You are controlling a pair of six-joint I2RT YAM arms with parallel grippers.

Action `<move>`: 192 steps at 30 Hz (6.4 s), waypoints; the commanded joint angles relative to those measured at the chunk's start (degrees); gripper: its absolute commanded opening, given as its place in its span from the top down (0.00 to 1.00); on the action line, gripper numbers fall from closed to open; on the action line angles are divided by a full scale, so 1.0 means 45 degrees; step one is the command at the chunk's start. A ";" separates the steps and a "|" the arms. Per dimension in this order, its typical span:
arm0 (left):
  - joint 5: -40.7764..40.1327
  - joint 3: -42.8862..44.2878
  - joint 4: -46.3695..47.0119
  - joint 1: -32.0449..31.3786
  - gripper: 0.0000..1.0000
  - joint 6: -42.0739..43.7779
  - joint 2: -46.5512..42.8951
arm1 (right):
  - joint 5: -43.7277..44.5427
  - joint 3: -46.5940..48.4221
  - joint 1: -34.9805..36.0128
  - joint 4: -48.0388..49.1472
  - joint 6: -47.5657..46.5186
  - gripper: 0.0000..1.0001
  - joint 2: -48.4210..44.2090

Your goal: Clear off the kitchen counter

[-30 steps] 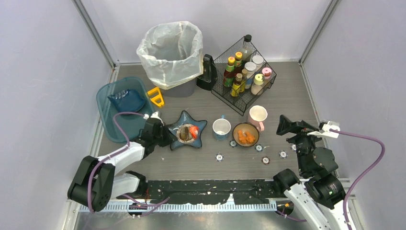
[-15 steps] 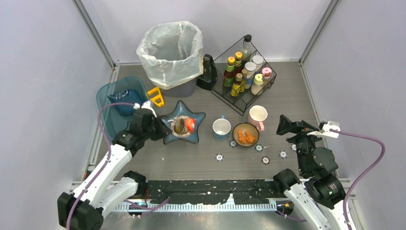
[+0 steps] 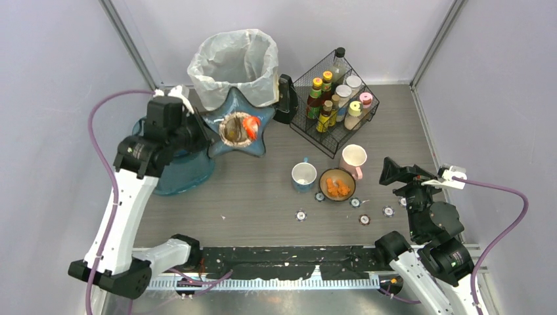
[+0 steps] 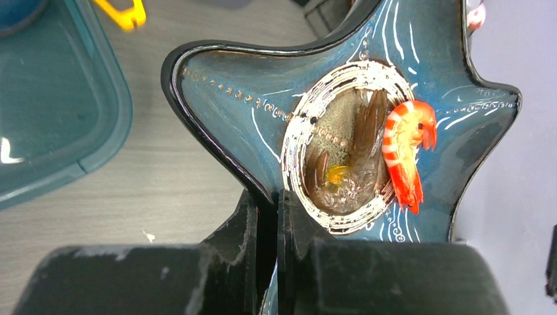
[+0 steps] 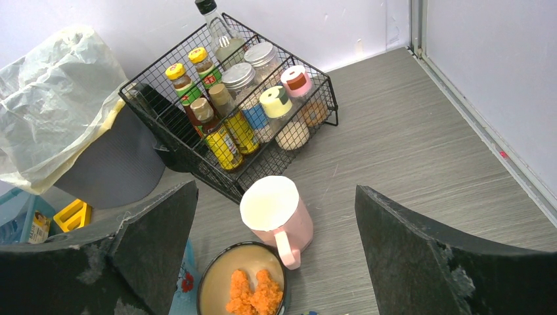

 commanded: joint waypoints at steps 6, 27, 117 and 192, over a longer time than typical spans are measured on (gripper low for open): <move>-0.0208 0.5612 0.0837 0.1032 1.00 0.0145 0.2292 | 0.0249 0.0008 -0.0021 0.0493 -0.0128 0.05 0.0076; -0.4188 1.1004 0.6341 0.2483 1.00 0.0730 0.8891 | 0.0935 0.0049 -0.0020 0.0258 -0.0510 0.05 0.0883; 0.0391 -0.3446 0.8851 1.0146 1.00 0.0376 0.4741 | 0.0255 0.0001 -0.0011 0.0254 -0.0358 0.05 0.0090; -0.1902 -0.8074 0.4975 0.0027 0.00 0.5617 -0.5889 | -0.4666 -0.1216 -0.1697 -0.0149 0.3528 0.49 0.8561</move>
